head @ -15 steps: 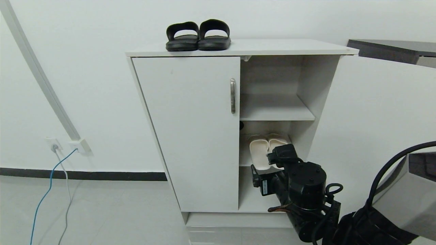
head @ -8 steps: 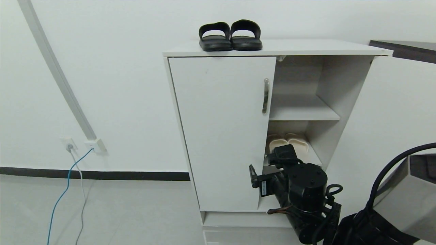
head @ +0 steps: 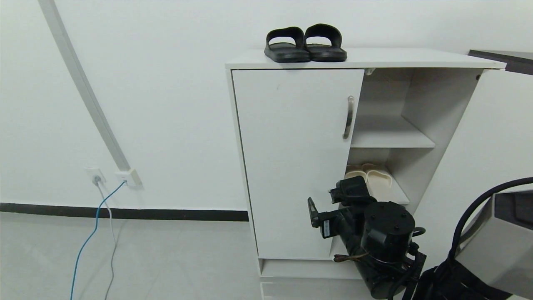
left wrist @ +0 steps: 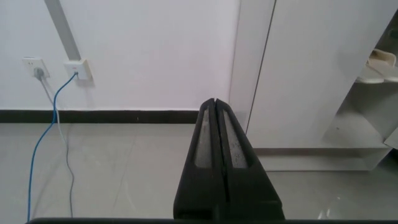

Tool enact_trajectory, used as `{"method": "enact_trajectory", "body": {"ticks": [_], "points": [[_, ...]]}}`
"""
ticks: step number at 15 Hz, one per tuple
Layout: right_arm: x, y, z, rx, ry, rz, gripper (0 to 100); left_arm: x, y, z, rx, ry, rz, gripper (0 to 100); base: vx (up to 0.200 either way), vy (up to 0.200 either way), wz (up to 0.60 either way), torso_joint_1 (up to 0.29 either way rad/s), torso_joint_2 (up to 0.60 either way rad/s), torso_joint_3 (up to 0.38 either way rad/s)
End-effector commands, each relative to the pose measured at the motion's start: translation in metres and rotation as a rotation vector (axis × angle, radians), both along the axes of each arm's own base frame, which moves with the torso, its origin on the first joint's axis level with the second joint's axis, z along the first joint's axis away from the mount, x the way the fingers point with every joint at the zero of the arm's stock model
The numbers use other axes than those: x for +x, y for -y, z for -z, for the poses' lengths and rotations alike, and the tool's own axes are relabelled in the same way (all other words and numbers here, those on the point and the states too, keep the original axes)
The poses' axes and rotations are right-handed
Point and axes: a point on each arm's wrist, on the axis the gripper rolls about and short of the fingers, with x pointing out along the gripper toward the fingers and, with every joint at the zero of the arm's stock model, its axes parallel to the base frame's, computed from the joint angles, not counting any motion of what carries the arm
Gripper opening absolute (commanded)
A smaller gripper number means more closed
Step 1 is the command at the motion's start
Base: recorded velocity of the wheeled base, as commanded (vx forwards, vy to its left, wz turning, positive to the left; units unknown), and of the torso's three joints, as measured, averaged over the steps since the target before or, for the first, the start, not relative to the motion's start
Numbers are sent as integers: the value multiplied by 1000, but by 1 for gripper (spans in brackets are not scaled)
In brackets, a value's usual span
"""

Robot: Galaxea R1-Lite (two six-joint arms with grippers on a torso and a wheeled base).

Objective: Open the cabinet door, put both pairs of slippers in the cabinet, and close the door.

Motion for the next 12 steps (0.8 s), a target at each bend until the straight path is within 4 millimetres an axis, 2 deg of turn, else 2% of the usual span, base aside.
{"method": "enact_trajectory", "body": {"ticks": [1,12], "points": [[1,1,3,-10,-7,2,100,0,0,0,0,-1,-1,0,0,0,0,0,0,0],[0,0,8,-22,-18,-3,100,0,0,0,0,-1,-1,0,0,0,0,0,0,0]]}}
